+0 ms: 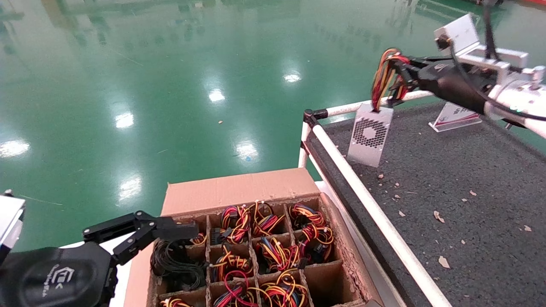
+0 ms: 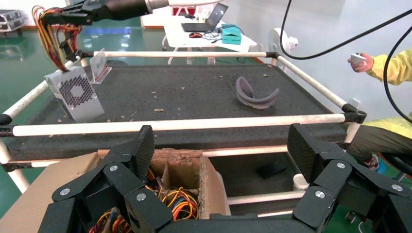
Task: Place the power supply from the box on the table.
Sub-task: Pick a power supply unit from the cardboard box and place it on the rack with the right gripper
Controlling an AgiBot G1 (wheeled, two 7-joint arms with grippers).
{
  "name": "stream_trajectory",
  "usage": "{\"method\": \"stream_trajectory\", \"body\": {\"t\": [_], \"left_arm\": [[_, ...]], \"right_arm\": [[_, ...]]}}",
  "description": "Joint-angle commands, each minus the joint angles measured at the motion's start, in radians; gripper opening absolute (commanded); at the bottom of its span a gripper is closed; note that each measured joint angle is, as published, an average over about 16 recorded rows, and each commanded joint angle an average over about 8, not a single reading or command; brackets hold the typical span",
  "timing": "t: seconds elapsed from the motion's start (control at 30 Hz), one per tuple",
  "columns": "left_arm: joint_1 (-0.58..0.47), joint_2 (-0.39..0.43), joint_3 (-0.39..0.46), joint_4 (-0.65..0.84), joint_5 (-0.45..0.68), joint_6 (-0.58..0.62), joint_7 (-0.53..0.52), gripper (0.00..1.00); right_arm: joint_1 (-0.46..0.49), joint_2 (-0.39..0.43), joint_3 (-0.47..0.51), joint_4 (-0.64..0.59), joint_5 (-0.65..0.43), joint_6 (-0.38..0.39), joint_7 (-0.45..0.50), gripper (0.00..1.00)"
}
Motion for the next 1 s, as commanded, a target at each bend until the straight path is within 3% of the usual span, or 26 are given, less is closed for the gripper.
{"method": "stream_trajectory", "body": {"t": [0.03, 0.6, 1.0], "left_arm": [[0.000, 0.000, 0.000, 0.000, 0.000, 0.000, 0.000, 1.00], [0.000, 0.000, 0.000, 0.000, 0.000, 0.000, 0.000, 1.00], [0.000, 0.000, 0.000, 0.000, 0.000, 0.000, 0.000, 1.00]], "right_arm": [[-0.007, -0.009, 0.004, -0.002, 0.005, -0.003, -0.005, 0.00], [-0.052, -0.098, 0.013, -0.002, 0.018, 0.116, -0.107, 0.00], [-0.036, -0.124, 0.029, -0.003, 0.041, 0.145, -0.129, 0.00]]}}
